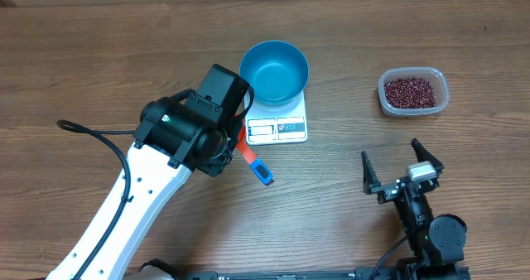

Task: Scoop item into bowl and weigh 150g on scale
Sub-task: 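Lift the red scoop with the left gripper toward the scale, then move the right gripper toward the scoop's blue handle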

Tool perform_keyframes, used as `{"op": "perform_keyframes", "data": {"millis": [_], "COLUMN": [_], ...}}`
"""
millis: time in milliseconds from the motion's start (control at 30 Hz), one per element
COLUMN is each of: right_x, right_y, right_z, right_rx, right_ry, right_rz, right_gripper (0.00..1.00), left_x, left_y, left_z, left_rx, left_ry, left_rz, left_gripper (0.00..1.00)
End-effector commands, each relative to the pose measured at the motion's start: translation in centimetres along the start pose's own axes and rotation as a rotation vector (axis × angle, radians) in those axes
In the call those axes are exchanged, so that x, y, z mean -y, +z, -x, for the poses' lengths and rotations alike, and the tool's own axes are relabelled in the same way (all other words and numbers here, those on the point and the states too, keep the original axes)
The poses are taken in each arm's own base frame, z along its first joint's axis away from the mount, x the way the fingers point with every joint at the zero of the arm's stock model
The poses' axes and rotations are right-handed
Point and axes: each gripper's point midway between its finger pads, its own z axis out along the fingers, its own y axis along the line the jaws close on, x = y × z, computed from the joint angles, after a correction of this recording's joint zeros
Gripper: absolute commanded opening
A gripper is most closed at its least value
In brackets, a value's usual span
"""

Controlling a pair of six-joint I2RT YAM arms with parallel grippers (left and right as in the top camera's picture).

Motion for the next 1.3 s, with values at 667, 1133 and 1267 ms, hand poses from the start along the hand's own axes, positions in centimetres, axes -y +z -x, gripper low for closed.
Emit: {"op": "perform_keyframes", "data": {"millis": [667, 1133, 1267], "right_x": [-5.3, -12.3, -13.2], "right_y": [1.4, 1.2, -0.1], "right_z": [7.7, 11.7, 13.0], "right_rx": [-0.38, -0.338, -0.277], "right_ry": [0.401, 0.485, 0.456], "right_rz": [0.37, 1.037, 1.203], "right_gripper": [1.0, 1.0, 1.0], "left_x": [0.3, 1.5, 1.6], "left_y": [-0.6, 0.4, 0.4], "left_z": [-0.2, -0.3, -0.3], "left_rx": [-0.007, -0.008, -0.008], "left_ry": [-0.14, -0.14, -0.143], "left_rz": [-0.022, -0.036, -0.037], "left_gripper": [0.04, 0.04, 0.04]}}
